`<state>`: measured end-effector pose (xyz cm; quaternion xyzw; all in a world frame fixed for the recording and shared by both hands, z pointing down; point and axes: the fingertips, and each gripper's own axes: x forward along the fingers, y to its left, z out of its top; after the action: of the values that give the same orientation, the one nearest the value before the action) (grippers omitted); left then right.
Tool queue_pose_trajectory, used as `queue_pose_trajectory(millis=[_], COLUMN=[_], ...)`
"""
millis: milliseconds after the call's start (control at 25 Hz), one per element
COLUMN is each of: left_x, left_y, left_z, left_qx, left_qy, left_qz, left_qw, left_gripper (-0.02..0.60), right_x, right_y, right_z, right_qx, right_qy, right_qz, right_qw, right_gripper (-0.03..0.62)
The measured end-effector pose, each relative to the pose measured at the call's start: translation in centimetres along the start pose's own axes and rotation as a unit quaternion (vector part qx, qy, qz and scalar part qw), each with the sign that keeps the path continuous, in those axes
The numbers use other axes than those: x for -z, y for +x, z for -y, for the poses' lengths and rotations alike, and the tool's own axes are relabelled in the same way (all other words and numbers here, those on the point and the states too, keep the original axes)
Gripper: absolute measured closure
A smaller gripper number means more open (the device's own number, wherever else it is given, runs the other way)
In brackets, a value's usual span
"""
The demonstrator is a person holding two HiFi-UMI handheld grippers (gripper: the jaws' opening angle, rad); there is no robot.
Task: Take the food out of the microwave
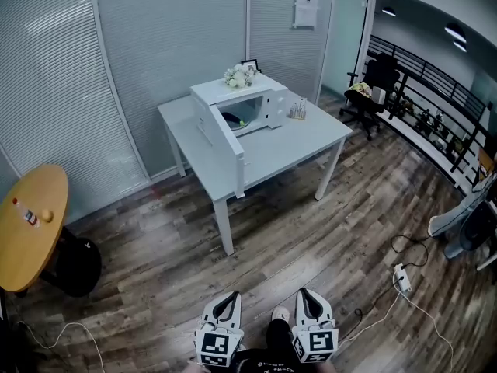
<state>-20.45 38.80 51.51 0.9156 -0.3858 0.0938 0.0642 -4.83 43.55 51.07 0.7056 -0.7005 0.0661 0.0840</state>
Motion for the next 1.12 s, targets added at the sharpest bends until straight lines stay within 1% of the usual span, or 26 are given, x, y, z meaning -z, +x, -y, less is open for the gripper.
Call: queue_pose_trajectory(millis=[200, 320, 520, 680, 880, 1120], left_x=[-1.1, -1.5, -2.5, -2.7, -3.3, -4.6], left_y=[3.3, 5.9, 9.8, 12.5, 16.1, 20.5], left_z=[-0.1, -0.6, -0.8, -0.1, 0.6, 1.7], left_qx=[-0.017, -0.031, -0.047, -0.057, -0.073, -0.086], left_qy=[-0.001, -0.008, -0.012, -0.014, -0.025, -0.029], left_qz=[-0.001, -0.006, -0.01, -0.014, -0.018, -0.01], left_qw=[0.9999, 0.9995, 0.9988, 0.9982, 0.9968, 0.9958], left_gripper=[0.574, 0.574, 0.574, 0.574, 0.574, 0.574], right_x=[-0.4, -0.5, -0.8, -0.6, -0.8, -1.1], right_y=[3.4, 5.7, 9.3, 11.7, 14.3, 16.9], right_z=[2.3, 3.7, 6.4, 8.9, 11.3, 14.9], right_qx=[-0.024, -0.039, -0.055, -0.065, -0.091, -0.107], right_qy=[-0.003, -0.001, 0.001, 0.005, 0.002, 0.005], right_qz=[-0.007, -0.014, -0.024, -0.046, -0.047, -0.051], right_qw=[1.0, 0.999, 0.998, 0.997, 0.995, 0.993], right_gripper=[0.589, 0.589, 0.589, 0.589, 0.589, 0.589])
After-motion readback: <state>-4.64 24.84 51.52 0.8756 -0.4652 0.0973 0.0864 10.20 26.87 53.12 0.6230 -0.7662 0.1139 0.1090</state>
